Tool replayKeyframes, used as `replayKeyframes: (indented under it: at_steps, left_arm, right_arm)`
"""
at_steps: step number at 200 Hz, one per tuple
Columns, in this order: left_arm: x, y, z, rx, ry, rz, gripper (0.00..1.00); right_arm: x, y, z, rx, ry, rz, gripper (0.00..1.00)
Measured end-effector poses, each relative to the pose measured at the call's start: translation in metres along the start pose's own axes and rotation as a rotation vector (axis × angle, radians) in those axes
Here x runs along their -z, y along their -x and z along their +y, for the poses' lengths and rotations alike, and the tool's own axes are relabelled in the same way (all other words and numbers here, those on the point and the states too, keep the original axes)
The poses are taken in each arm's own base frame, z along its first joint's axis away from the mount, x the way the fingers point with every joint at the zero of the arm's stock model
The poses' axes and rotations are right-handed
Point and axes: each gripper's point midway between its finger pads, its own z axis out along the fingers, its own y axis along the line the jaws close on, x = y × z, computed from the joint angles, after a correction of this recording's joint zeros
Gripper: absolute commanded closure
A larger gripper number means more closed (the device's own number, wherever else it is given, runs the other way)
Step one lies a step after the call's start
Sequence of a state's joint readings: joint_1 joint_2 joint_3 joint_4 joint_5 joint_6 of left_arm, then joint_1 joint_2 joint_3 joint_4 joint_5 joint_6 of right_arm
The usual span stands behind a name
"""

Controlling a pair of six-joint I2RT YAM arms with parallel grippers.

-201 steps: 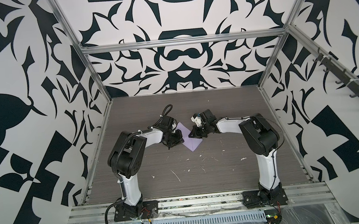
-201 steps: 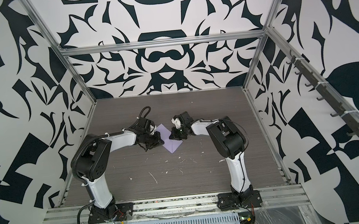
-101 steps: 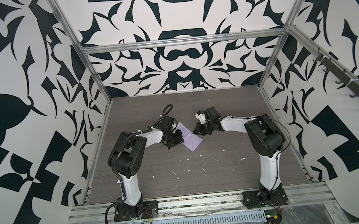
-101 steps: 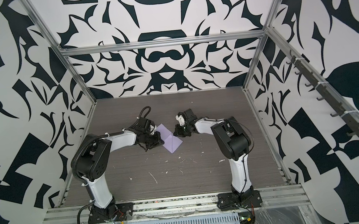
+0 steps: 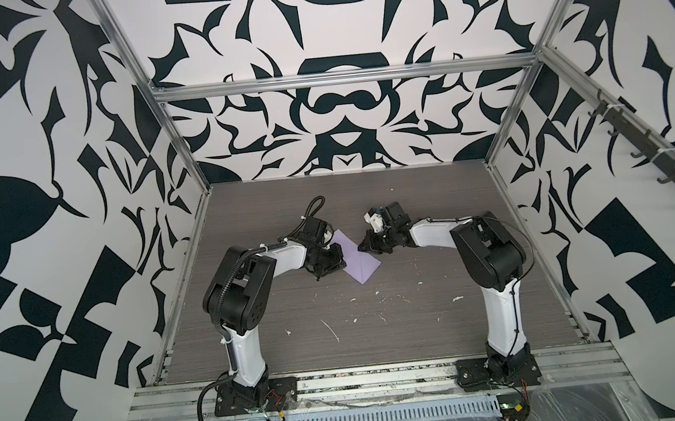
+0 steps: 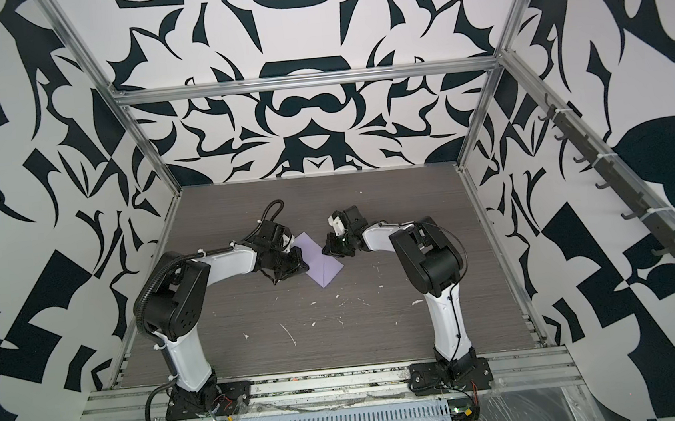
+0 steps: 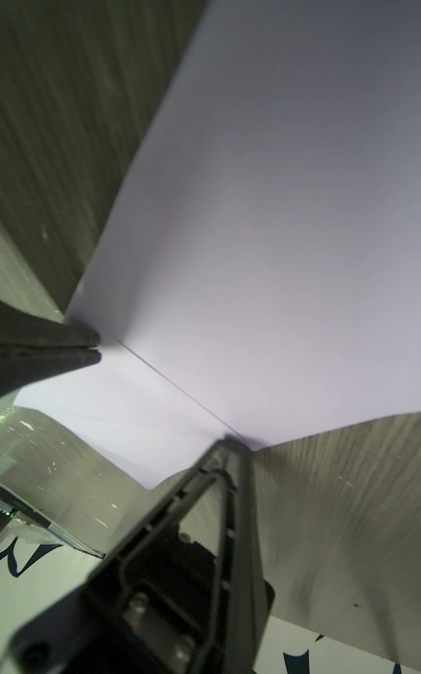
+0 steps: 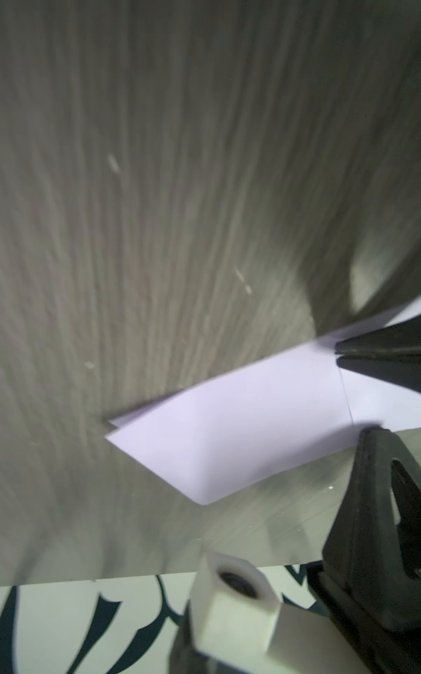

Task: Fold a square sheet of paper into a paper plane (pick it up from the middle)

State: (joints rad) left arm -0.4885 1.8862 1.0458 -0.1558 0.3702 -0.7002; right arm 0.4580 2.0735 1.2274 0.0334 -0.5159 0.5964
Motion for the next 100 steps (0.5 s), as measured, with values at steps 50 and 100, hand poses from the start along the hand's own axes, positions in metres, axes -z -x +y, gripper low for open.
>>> replayKeyframes:
  at_steps: [50,100]
  left_arm:
    - [0.0,0.0,0.0,-0.003,0.0,0.0,1.0]
    - [0.0,0.0,0.0,-0.009,0.001,0.0,1.0]
  right_arm:
    - [0.015,0.002,-0.006,-0.008,-0.036,-0.04,1.0]
    - [0.018,-0.012,0.032,0.056,0.054,-0.011,1.0]
